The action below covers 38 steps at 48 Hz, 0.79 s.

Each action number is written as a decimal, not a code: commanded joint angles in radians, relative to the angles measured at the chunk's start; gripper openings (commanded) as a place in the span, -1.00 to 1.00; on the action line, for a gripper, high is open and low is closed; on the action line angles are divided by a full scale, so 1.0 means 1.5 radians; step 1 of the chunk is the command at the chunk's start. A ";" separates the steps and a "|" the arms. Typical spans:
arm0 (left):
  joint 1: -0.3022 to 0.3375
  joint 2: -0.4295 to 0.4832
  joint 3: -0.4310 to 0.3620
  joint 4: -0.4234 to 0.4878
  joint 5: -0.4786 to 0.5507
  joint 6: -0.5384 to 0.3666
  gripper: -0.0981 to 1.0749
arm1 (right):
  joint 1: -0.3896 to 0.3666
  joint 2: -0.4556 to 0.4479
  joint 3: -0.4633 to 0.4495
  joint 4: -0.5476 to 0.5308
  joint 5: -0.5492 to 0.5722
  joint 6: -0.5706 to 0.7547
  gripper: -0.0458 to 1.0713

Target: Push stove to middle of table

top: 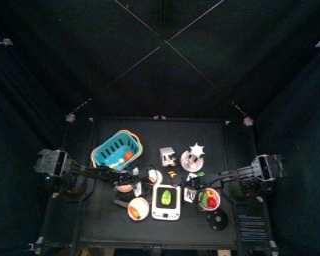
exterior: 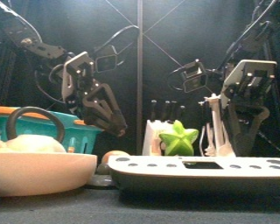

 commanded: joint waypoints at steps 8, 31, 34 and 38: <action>-0.008 -0.041 0.030 0.004 -0.070 0.002 0.33 | -0.002 -0.093 -0.005 -0.016 0.012 -0.002 -0.66; -0.016 -0.071 0.034 0.055 -0.094 -0.001 0.33 | -0.024 -0.265 0.005 -0.230 -0.226 0.000 -0.66; -0.017 -0.071 0.036 0.047 -0.095 -0.002 0.33 | -0.031 -0.266 0.006 -0.224 -0.246 0.001 -0.66; -0.024 -0.070 0.034 0.036 -0.098 -0.001 0.33 | -0.040 -0.260 0.003 -0.198 -0.272 0.001 -0.65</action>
